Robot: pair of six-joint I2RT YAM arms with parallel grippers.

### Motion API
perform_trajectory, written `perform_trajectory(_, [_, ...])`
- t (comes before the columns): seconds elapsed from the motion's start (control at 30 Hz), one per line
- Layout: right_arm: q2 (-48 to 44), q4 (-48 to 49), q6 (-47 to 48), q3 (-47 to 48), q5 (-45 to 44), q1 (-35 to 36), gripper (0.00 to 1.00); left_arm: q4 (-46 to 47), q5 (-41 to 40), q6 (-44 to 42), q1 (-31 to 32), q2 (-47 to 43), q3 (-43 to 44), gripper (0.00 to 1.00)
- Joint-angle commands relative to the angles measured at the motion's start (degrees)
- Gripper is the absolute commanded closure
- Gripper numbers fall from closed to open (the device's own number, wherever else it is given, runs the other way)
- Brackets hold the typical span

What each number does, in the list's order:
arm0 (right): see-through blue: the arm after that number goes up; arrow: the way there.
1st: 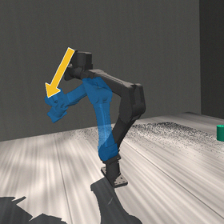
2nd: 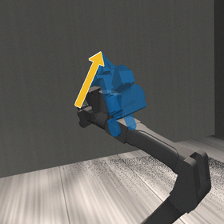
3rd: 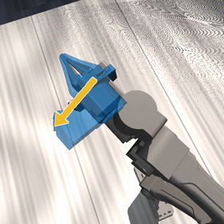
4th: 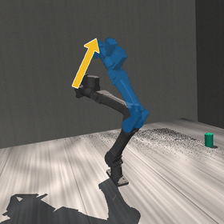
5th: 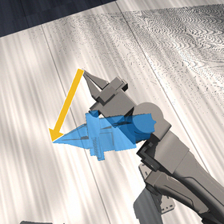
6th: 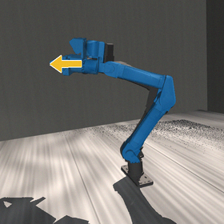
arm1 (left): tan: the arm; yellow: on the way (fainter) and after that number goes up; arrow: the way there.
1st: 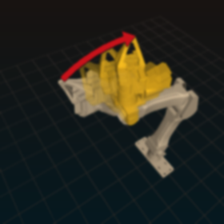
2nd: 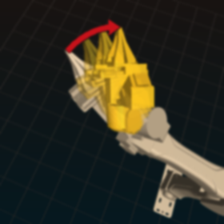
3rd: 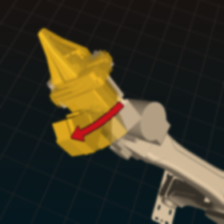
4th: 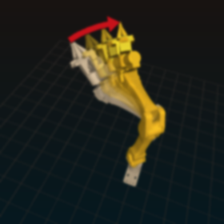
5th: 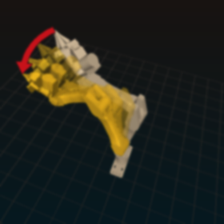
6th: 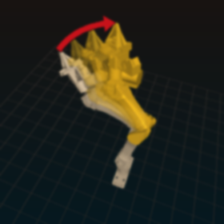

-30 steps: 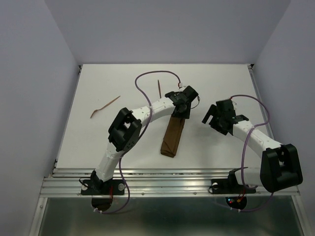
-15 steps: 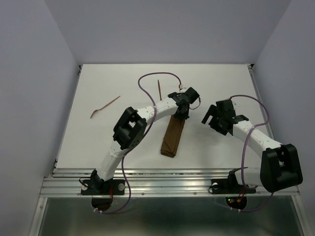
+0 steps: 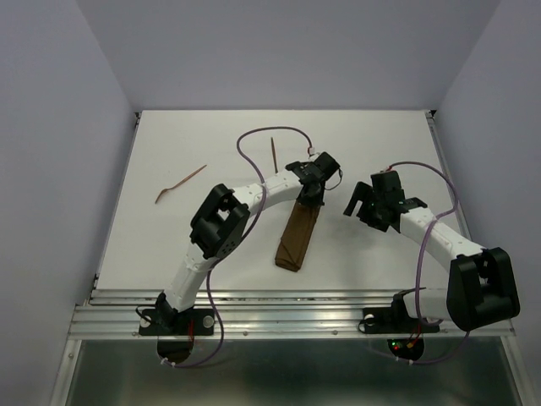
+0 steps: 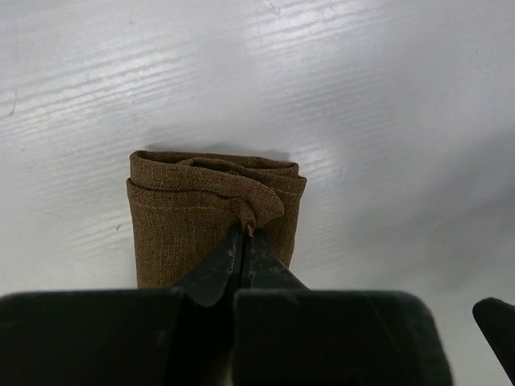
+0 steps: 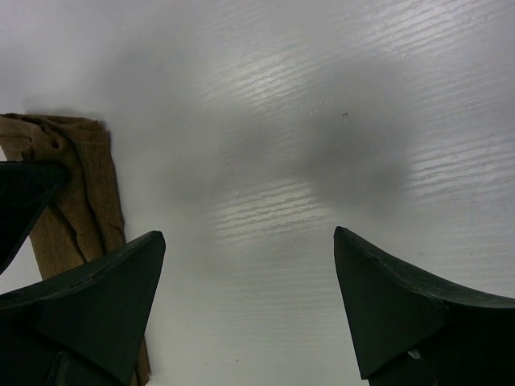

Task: Fold the napkin into a case and place the utensils inside
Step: Pick up the top corner of the smaller rectangle folded napkin from the center of the board, then stuff the top corner of the smaller-rectangle-folded napkin into the folded napkin.

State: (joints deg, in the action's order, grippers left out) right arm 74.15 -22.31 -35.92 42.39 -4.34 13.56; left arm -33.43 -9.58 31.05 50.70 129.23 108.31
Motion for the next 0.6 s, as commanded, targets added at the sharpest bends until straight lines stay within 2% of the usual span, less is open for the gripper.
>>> perform_trajectory(0.0, [-1.6, 2.1, 4.2, 2.5, 6.5, 0.0, 0.12, 7.6, 6.5, -3.4, -0.1, -9.6, -6.2, 1.00])
perform_trajectory(0.2, [-1.6, 4.2, 4.9, 2.2, 6.7, 3.6, 0.16, 17.1, 17.2, -5.7, -1.7, -14.5, -15.4, 1.00])
perform_trajectory(0.4, [-0.6, 4.1, 5.8, 3.0, 5.1, 7.4, 0.28, 22.3, 23.9, -5.8, -3.2, -16.8, -21.1, 1.00])
perform_trajectory(0.43, [-0.4, 3.5, 6.0, 3.3, 3.1, 8.2, 0.33, 22.8, 25.1, -5.5, -3.4, -16.9, -21.5, 1.00])
perform_trajectory(0.57, [1.3, 2.4, 6.7, 4.0, -0.7, 12.3, 0.41, 23.3, 26.1, -5.0, -3.9, -17.0, -21.7, 1.00])
